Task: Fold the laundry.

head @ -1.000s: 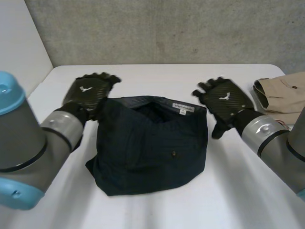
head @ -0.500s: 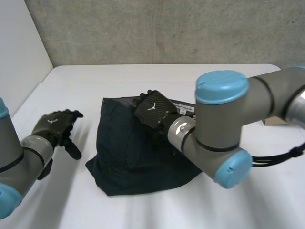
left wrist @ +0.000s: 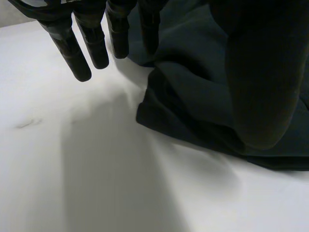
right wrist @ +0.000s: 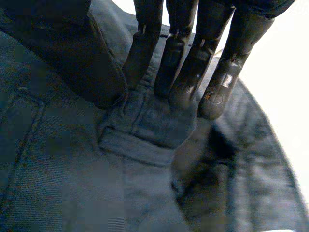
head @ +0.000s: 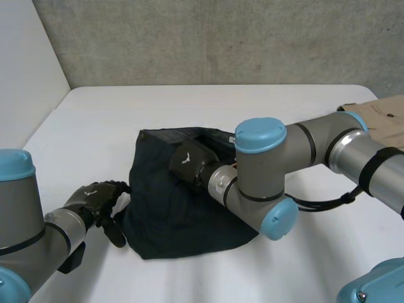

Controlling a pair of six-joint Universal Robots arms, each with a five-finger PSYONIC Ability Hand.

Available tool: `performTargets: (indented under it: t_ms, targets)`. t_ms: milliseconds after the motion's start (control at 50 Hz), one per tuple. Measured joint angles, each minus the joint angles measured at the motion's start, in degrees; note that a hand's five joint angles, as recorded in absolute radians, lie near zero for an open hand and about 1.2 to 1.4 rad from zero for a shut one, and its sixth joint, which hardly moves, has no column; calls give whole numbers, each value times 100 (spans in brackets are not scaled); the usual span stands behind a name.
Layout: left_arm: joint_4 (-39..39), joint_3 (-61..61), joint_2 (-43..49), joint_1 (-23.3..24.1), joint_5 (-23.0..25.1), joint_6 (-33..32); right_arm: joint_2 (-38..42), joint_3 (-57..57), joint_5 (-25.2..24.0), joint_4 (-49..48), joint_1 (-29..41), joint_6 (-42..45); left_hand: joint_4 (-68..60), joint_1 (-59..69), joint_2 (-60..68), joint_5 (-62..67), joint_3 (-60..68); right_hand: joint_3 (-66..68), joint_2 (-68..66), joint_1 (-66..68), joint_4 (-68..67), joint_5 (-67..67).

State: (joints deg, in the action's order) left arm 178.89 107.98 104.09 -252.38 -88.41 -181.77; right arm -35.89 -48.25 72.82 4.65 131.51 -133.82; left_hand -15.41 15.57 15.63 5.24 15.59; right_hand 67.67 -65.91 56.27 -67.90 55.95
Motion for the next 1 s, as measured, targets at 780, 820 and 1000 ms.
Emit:
performTargets:
  t_ms: [780,820,1000]
  targets:
    - [601,-433,607,960,-752,18,-1217,-1054,-722,-42,-793,-361,-4327,3819,4186,4315,4259,-5315,5058,-4211,5229,-5100]
    - [618,-423,587,956,-751,18,-981,-858,-903,-33,-778,-258,-4412,3851,4263,4379,4319,-5315,5058,-4211,5229,-5100]
    - [641,-453,550,937,-722,26,76,51,-1072,-24,-559,-116,-4645,4190,4568,4598,4573,-3762,3593,-3006,3800,-3648]
